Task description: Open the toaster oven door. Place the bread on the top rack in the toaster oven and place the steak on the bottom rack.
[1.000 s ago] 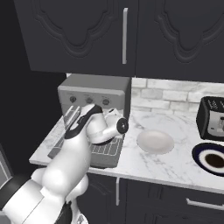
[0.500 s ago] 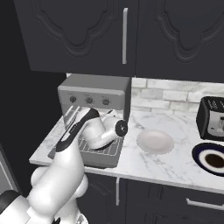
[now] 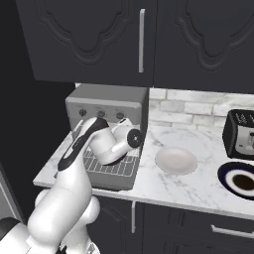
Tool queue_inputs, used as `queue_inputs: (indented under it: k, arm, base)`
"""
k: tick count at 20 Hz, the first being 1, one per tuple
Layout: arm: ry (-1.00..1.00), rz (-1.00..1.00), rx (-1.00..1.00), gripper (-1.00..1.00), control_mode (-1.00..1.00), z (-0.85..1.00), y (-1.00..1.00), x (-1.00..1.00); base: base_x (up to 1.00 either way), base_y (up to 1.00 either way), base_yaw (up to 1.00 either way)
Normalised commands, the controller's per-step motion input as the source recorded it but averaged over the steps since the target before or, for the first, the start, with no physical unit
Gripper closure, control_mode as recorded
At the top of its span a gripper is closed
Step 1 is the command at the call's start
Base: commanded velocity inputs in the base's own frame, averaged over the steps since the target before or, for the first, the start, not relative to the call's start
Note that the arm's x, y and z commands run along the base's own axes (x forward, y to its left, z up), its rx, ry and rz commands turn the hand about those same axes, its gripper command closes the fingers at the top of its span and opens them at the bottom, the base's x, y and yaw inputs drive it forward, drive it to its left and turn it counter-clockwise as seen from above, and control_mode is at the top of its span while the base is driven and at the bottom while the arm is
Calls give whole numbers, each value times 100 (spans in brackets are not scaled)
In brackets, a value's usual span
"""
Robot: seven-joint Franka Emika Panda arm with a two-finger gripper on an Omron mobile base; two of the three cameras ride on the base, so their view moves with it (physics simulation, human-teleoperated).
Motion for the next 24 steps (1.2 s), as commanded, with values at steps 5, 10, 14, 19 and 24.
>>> queue_inputs:
  k: [5,10,14,19,24]
  arm:
    - [4,0,0,-100,-100,-17,0,0]
    - [0,0,0,-100,-100,-4,-3,-14]
    - [-3,0,0,-100,-100,49,-27,-67]
    - [-4,0,0,-100,-100,75,-49,-96]
    - [0,0,-2,-100,-100,57,-45,-97]
  base:
    - [0,0,0]
    - [0,0,0]
    - [0,0,0]
    - [0,0,0]
    - [0,0,0]
